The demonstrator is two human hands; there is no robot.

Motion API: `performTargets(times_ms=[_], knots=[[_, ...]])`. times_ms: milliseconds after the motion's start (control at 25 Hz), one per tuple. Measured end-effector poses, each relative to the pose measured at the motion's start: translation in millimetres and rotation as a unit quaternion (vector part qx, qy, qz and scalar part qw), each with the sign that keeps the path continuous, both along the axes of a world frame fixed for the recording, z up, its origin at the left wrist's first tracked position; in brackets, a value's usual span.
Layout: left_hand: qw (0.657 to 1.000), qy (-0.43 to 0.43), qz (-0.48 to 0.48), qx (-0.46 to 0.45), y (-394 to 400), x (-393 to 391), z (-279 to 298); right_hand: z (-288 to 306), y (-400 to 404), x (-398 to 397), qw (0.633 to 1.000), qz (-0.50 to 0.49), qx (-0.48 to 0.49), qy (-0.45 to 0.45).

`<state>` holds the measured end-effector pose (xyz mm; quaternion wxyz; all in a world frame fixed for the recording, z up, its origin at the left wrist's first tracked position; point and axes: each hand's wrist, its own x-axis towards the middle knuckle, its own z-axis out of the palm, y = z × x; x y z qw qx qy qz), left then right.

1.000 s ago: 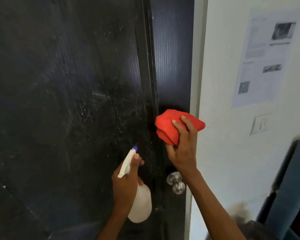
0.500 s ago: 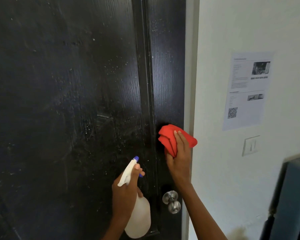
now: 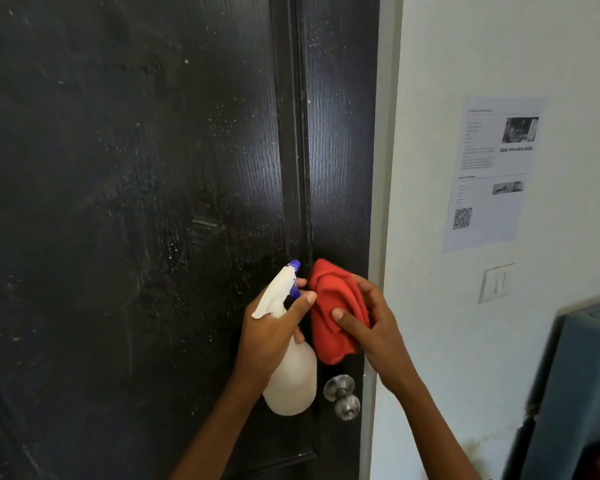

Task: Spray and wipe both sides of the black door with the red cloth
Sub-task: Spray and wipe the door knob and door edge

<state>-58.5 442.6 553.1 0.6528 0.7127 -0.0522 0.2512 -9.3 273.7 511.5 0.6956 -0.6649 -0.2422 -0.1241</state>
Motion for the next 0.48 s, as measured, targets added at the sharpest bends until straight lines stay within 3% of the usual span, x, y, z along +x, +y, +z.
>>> performTargets(times_ms=[320,400,480], knots=[[0.999,0.039,-0.036,0.007,8.2,-6.7,-16.6,17.4,-16.2,-13.3,0.976,0.138,-0.170,0.023],[0.999,0.047,-0.024,-0.004,10.1,-8.3,-17.4,26.0,-21.9,-13.1,0.955,0.090,-0.281,-0.043],[0.997,0.071,-0.025,-0.009,17.7,-10.9,-20.1,35.2,-30.2,-7.9,0.913,-0.052,-0.383,-0.129]])
